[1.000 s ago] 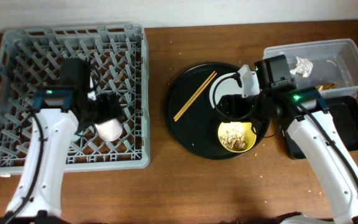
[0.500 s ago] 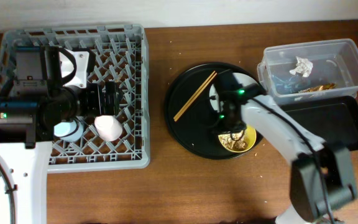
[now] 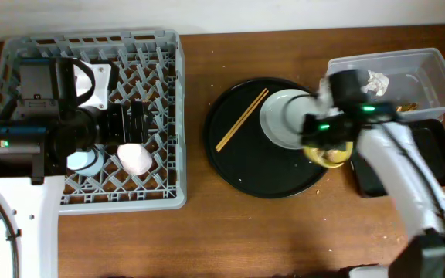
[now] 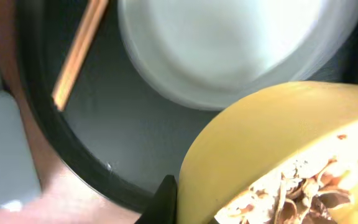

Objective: Sort waste into correct bins and load items into the dishwasher rack
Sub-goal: 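Lift the yellow bowl with the right gripper and tip scraps onto the black tray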

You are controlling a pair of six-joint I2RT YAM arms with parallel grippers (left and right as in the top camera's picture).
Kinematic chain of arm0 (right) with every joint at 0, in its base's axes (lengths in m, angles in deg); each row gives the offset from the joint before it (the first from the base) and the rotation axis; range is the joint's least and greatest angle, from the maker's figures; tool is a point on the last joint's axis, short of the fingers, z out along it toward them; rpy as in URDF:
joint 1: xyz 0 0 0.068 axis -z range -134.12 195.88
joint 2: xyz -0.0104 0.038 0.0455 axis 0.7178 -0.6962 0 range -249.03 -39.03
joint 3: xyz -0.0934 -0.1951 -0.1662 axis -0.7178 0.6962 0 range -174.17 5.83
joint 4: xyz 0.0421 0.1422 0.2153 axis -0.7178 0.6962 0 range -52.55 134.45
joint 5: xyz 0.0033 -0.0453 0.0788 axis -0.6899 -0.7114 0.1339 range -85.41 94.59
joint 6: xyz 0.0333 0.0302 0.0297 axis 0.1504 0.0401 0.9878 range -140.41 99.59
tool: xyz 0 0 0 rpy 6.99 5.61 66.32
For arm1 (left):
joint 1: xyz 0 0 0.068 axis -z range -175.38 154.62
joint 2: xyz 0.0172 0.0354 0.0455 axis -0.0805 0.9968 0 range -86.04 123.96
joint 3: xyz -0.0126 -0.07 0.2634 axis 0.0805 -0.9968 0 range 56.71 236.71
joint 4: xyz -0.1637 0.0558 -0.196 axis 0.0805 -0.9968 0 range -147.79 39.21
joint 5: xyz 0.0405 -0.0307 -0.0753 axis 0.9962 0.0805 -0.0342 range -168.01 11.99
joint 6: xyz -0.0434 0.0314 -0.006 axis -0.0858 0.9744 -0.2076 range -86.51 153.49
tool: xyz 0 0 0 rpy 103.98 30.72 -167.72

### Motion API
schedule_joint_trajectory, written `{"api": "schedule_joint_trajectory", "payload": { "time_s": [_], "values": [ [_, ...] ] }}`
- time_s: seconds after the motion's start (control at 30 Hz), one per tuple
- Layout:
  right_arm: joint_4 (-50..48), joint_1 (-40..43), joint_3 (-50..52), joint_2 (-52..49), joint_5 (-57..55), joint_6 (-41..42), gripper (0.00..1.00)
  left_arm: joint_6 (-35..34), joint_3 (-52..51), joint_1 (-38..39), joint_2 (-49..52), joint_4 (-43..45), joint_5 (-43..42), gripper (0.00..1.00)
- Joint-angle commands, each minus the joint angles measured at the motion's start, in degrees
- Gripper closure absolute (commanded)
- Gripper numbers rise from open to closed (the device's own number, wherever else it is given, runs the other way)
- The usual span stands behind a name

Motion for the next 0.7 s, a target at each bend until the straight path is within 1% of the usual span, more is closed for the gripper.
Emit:
{"api": "schedule_joint_trajectory", "payload": {
  "time_s": [0.0, 0.07, 0.13, 0.2, 0.3, 0.33, 0.37, 0.43, 0.5, 0.6, 0.63, 0.67],
  "values": [
    [-0.2, 13.0, -0.1, 1.1, 18.2, -9.4, 0.96, 1.1, 0.5, 0.0, 0.1, -0.1, -0.8, 0.01],
    [-0.8, 22.7, 0.7, -0.8, 27.3, -14.2, 0.96, 1.1, 0.5, 0.0, 0.1, -0.1, -0.8, 0.01],
    [-2.3, 30.1, 1.9, -2.9, 34.7, -18.9, 0.96, 1.1, 0.4, 0.0, 0.1, -0.1, -0.8, 0.01],
    [-7.5, 37.4, 4.9, -5.5, 43.0, -21.3, 0.96, 1.1, 0.5, 0.0, 0.1, -0.1, -0.8, 0.01],
    [-12.4, 43.0, 8.5, -8.4, 53.4, -21.4, 0.96, 1.1, 0.4, 0.0, 0.1, -0.1, -0.8, 0.01],
    [-16.3, 45.4, 10.9, -9.5, 58.5, -23.1, 0.96, 1.1, 0.5, 0.0, 0.1, -0.1, -0.8, 0.01],
    [-19.0, 47.3, 12.7, -10.1, 62.1, -23.1, 0.96, 1.1, 0.4, 0.0, 0.1, -0.1, -0.8, 0.01],
    [-22.4, 50.5, 15.1, -10.3, 70.9, -25.9, 0.96, 1.1, 0.4, 0.0, 0.1, -0.1, -0.8, 0.01],
    [-22.4, 52.3, 15.2, -10.3, 72.7, -26.0, 0.96, 1.1, 0.4, 0.0, 0.1, -0.1, -0.8, 0.01],
    [-21.1, 52.3, 15.2, -10.3, 73.4, -26.0, 0.96, 1.1, 0.5, 0.0, 0.1, -0.1, -0.8, 0.01],
    [-21.4, 52.3, 15.2, -10.3, 72.7, -26.2, 0.96, 1.1, 0.4, 0.0, 0.1, -0.1, -0.8, 0.01],
    [-21.8, 52.4, 15.2, -10.3, 69.0, -25.2, 0.96, 1.1, 0.5, 0.0, 0.1, -0.1, -0.8, 0.01]
  ]
}}
